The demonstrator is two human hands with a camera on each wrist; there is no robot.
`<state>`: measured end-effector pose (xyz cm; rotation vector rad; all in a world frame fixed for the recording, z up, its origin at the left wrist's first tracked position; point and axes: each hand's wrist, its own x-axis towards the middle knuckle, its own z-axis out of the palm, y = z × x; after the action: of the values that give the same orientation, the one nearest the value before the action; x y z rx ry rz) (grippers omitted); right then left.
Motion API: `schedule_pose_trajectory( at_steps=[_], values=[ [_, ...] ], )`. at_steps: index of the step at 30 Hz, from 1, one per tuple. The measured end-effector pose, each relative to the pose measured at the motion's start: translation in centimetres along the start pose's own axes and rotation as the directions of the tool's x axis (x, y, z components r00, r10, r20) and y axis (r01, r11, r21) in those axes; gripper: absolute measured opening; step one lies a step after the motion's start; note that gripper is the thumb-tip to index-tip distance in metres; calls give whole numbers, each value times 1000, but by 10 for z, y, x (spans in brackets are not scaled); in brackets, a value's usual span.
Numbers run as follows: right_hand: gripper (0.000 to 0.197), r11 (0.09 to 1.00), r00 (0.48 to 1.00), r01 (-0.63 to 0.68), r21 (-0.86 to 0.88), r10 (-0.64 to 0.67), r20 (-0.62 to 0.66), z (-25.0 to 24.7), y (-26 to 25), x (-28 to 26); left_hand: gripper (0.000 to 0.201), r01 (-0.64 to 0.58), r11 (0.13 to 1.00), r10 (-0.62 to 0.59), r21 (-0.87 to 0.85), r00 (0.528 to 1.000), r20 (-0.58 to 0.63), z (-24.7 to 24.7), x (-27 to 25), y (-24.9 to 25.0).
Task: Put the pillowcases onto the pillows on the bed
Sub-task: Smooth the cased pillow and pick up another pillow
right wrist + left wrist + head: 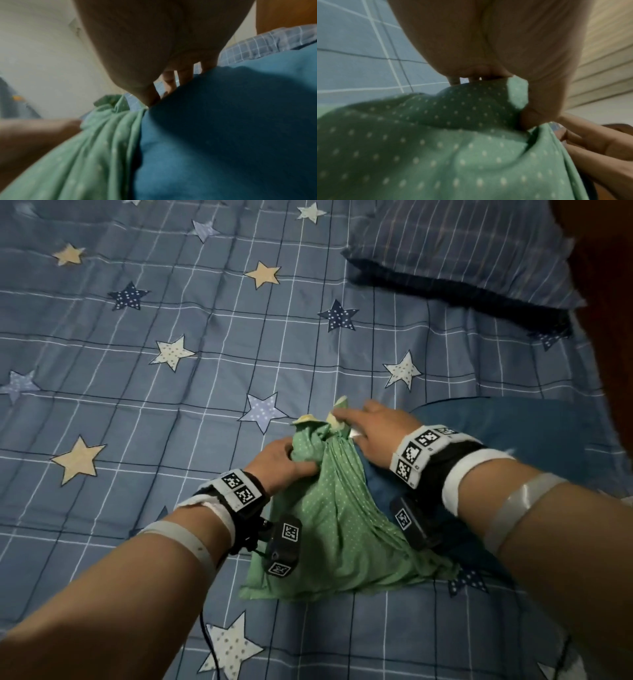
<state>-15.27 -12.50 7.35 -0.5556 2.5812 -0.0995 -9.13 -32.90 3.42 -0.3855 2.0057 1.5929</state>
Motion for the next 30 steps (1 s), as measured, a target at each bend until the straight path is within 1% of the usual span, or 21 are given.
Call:
schedule_pose_trajectory(
  at_steps=[2, 3, 4, 5, 6, 8, 10, 12, 14, 17, 19, 22, 25, 26, 29, 30],
  values=[
    [59, 997, 999, 21, -79, -25, -44, 7, -3, -12, 44, -7, 1000, 7, 13, 1000, 7, 0, -10, 8],
    [52, 993, 996, 43, -107, -50, -67, 8, -4, -18, 38, -10, 1000, 10, 12, 1000, -2, 0, -15, 10],
    [40, 990, 994, 62, -130, -74, -86, 6, -5, -24, 31, -10, 1000, 10, 29, 1000, -6, 0, -21, 12],
    [29, 986, 991, 74, -148, -89, -96, 4, -6, -29, 27, -19, 997, 19, 77, 1000, -1, 0, -26, 13],
    [23, 984, 990, 75, -161, -93, -102, 0, -5, -33, 27, -36, 987, 35, 154, 999, 10, -1, -30, 12],
    [24, 981, 992, 55, -184, -75, -105, -5, -3, -42, 31, -82, 944, 78, 319, 997, 24, 0, -40, 11],
    [24, 985, 991, 34, -170, -54, -120, -8, -3, -52, 34, -110, 876, 105, 470, 994, 36, 3, -50, 13],
    [20, 990, 990, -3, -138, -16, -137, -9, -3, -61, 36, -97, 806, 128, 584, 992, -12, 7, -57, 15],
    [16, 990, 988, -47, -135, 26, -151, -12, -2, -73, 30, -75, 762, 153, 643, 986, -67, 9, -62, 17],
    [9, 979, 983, -101, -174, 72, -168, -19, 6, -93, 17, -92, 766, 219, 636, 968, -123, 15, -75, 26],
    [7, 975, 976, -125, -181, 89, -196, -26, 13, -106, 12, -123, 770, 286, 627, 944, -166, 19, -85, 36],
    [15, 973, 966, -148, -177, 104, -236, -42, 19, -125, 11, -157, 749, 348, 644, 920, -180, 22, -97, 52],
    [21, 968, 960, -158, -194, 105, -258, -54, 21, -146, 9, -168, 753, 346, 636, 923, -166, 24, -105, 62],
    [22, 968, 960, -160, -194, 107, -260, -58, 21, -154, 10, -170, 766, 338, 621, 927, -164, 25, -109, 64],
    [22, 978, 966, -148, -148, 110, -236, -61, 22, -170, 28, -183, 803, 340, 567, 922, -184, 31, -119, 67],
    [22, 984, 970, -129, -124, 99, -222, -60, 24, -174, 29, -186, 816, 334, 547, 924, -185, 33, -122, 66]
  ],
)
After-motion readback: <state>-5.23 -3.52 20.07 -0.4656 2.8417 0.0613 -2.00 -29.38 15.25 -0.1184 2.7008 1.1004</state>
